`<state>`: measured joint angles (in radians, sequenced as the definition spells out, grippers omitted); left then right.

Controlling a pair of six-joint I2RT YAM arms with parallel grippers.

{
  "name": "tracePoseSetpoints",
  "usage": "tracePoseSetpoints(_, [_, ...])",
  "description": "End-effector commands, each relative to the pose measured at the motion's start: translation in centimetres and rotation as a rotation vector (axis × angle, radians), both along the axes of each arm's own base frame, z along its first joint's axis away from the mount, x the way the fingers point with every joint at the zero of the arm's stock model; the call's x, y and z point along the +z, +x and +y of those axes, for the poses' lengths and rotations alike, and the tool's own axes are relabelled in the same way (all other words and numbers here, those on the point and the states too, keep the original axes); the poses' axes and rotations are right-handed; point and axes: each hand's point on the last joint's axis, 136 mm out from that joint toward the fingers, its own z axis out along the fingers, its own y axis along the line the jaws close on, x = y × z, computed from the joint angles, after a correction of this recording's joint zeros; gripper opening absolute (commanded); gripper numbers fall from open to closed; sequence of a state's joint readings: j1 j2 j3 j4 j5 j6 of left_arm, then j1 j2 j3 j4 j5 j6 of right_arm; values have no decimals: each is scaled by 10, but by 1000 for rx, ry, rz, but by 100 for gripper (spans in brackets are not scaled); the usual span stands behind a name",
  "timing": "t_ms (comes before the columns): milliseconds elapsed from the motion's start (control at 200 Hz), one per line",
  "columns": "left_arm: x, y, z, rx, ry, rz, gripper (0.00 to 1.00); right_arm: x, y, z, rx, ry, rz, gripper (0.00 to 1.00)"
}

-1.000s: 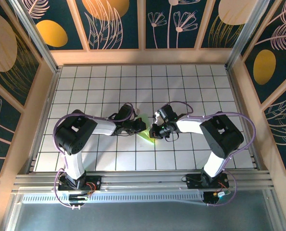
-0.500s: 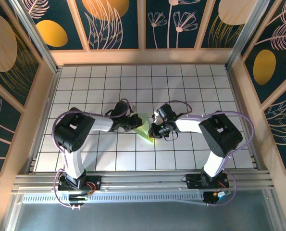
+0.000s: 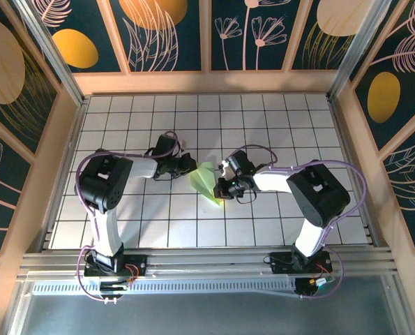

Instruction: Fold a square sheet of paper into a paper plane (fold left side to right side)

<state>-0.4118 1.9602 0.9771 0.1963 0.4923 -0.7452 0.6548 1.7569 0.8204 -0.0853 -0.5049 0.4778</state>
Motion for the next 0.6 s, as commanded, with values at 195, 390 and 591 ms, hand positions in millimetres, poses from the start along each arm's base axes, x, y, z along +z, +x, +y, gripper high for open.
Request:
tracePoseSetpoints(195, [-13, 48, 61, 132, 173, -71, 0, -66, -52, -65, -26, -333, 194, 0])
tracePoseSetpoints(390, [28, 39, 59, 103, 143, -159, 0, -61, -47, -60, -31, -312, 176, 0])
tracePoseSetpoints(591, [55, -14, 10, -30, 10, -177, 0, -62, -46, -60, -39, -312, 174, 0])
